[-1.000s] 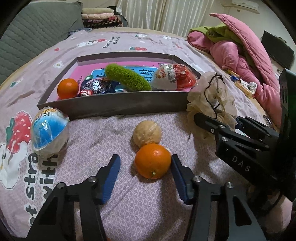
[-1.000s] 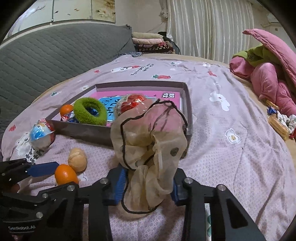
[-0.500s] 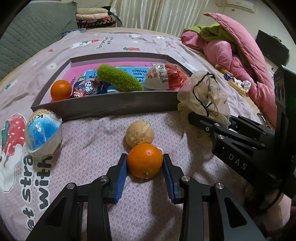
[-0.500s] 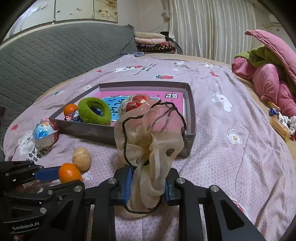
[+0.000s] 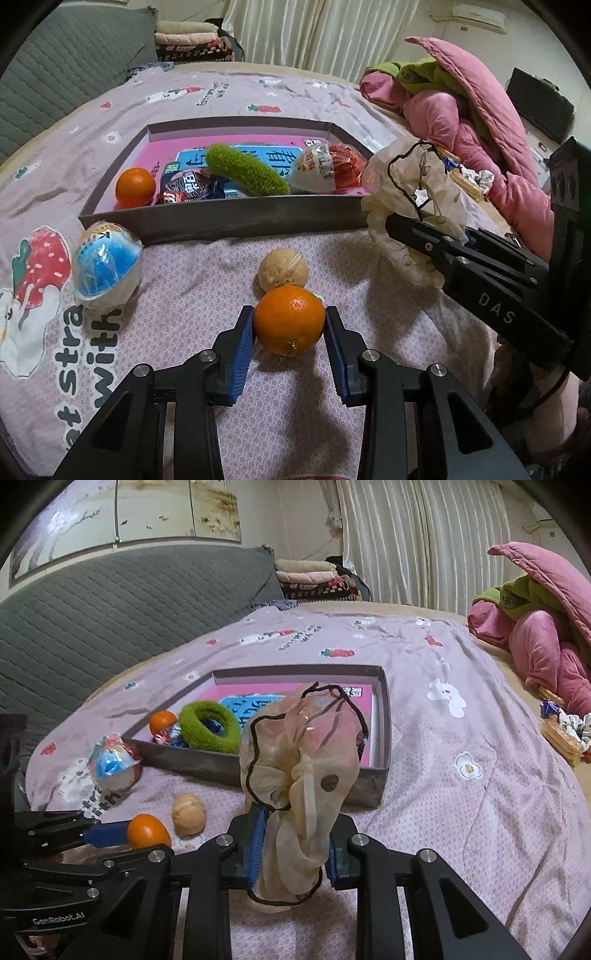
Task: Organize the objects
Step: 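Lift the scrunchie with the right tool while left tool grasps and lifts the orange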
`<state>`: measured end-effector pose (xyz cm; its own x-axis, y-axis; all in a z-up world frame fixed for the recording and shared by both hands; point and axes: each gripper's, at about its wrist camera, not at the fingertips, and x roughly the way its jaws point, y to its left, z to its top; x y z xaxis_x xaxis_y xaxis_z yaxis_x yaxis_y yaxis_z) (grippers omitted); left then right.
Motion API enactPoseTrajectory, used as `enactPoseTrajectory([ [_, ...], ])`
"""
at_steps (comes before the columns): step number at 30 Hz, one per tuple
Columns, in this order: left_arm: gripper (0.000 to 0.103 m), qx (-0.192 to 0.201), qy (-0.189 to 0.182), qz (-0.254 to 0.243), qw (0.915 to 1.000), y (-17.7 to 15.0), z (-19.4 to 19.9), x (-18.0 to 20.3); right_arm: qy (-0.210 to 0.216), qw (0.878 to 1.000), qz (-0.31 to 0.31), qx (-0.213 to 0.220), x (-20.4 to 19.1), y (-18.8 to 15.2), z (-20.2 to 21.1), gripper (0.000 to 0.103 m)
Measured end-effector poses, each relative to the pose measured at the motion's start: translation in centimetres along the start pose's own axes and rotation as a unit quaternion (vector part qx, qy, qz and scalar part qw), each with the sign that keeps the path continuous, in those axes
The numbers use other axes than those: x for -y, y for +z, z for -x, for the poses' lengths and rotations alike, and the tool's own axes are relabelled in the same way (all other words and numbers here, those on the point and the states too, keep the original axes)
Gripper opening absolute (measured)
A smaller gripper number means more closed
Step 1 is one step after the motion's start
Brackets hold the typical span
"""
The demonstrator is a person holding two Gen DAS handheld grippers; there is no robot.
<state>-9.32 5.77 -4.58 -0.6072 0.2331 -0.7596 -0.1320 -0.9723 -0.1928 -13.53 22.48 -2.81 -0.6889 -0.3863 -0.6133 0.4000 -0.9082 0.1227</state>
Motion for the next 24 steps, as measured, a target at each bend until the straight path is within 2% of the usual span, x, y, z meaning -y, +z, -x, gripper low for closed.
enactPoseTrajectory([
  [11, 0.038, 0.019, 0.006, 0.001, 0.9998, 0.5, 1.6, 0.0, 0.014, 1.000, 0.013, 0.023, -0.8, 0.4, 1.2, 0.027],
  [24, 0.038, 0.048, 0.020, 0.004, 0.9986, 1.3, 3.8, -0.5, 0.019, 0.995, 0.061, 0.075, -2.8, 1.0, 3.4, 0.027],
])
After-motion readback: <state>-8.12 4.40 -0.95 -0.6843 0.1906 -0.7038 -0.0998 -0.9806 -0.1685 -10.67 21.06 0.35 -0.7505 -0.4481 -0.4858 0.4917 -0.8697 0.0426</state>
